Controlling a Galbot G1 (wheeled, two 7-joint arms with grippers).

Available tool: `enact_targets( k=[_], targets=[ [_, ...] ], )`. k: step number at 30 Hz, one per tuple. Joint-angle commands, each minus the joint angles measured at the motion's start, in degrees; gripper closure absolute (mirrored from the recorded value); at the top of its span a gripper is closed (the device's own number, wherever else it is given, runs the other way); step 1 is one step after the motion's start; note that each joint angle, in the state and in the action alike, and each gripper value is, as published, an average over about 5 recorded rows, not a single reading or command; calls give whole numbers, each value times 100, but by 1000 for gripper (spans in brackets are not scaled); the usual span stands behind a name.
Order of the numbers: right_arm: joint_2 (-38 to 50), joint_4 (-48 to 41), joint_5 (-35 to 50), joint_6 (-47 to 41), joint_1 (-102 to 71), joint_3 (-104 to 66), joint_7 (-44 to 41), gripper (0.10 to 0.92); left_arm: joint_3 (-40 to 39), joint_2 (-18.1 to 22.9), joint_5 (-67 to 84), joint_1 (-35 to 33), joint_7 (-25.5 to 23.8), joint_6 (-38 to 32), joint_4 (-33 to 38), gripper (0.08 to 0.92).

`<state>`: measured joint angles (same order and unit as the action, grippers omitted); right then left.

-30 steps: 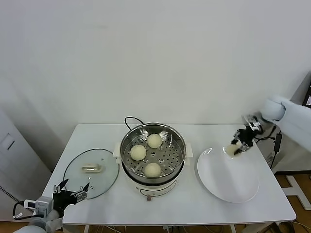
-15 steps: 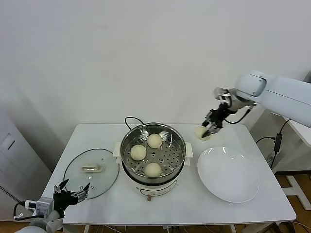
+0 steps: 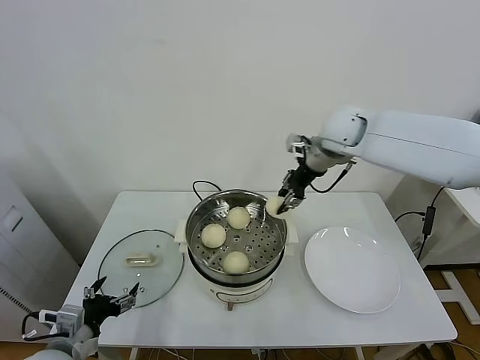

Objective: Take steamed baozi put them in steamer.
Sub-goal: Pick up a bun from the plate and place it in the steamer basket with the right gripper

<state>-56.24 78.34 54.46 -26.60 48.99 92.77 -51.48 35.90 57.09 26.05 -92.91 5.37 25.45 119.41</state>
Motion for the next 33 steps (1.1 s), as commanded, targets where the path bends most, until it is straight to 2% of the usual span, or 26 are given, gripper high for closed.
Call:
enact_targets(
  k=[1, 22, 25, 33],
  targets=[
    [-404, 212, 181, -412, -278, 23, 475, 618, -6, 2, -9, 24, -1, 11, -11, 177],
    [-492, 121, -86, -475, -1110, -111, 767, 612, -1, -42, 7, 57, -5, 6, -74, 177],
    [-489, 84, -85, -476, -1160, -166, 806, 559, -2, -34, 7, 55, -5, 7, -76, 177],
    [-185, 65, -37, -456, -1095, -609, 635, 328, 13, -18, 4, 12, -5, -8, -75, 177]
  ],
)
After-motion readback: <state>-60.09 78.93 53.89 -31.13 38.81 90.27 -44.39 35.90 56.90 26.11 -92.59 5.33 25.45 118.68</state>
